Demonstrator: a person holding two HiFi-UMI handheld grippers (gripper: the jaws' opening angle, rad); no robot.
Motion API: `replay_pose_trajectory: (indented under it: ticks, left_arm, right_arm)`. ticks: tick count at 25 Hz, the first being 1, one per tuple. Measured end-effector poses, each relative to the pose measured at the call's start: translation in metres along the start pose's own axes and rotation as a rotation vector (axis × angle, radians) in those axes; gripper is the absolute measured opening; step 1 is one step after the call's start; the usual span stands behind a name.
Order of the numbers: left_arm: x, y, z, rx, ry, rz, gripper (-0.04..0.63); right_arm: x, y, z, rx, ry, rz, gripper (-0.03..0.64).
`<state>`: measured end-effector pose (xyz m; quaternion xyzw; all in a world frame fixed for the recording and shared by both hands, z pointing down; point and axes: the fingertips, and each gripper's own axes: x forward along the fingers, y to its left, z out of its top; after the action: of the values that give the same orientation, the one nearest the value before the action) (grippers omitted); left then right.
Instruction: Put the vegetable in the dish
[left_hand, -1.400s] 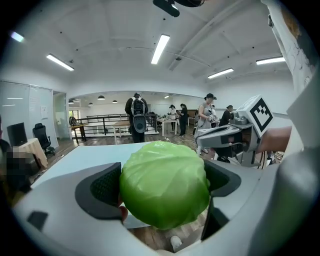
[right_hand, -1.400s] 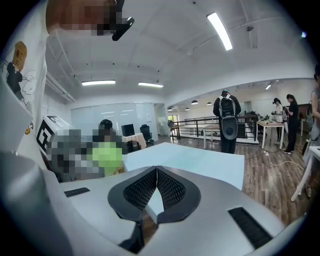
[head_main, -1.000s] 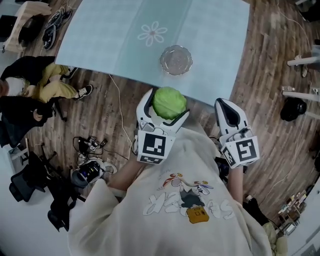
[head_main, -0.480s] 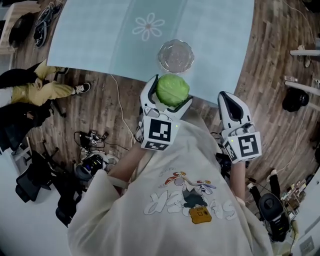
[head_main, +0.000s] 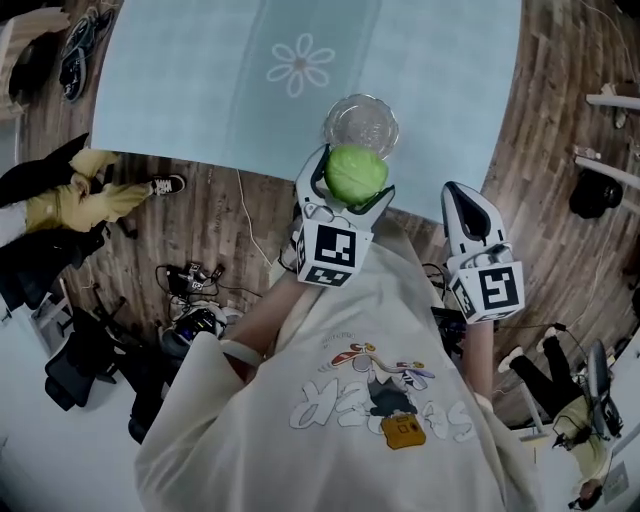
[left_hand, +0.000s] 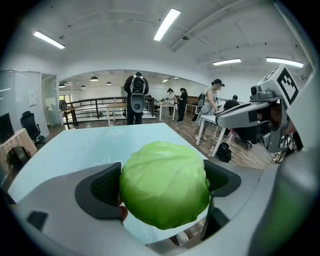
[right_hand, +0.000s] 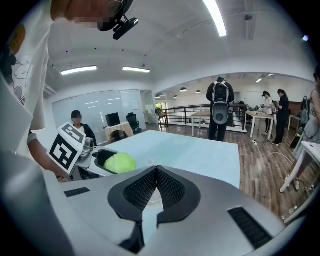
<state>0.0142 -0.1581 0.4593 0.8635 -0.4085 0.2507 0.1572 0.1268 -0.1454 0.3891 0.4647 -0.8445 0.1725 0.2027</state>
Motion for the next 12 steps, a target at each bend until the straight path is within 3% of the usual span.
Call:
replay_pose_trajectory:
  ticks: [12]
  left_arm:
    - [0.076, 0.025, -0.040, 0.006, 0.105, -0.057, 0.517]
  right_arm:
    - [0.038, -0.021, -0.019, 0.084, 0.086, -0.022, 0.021]
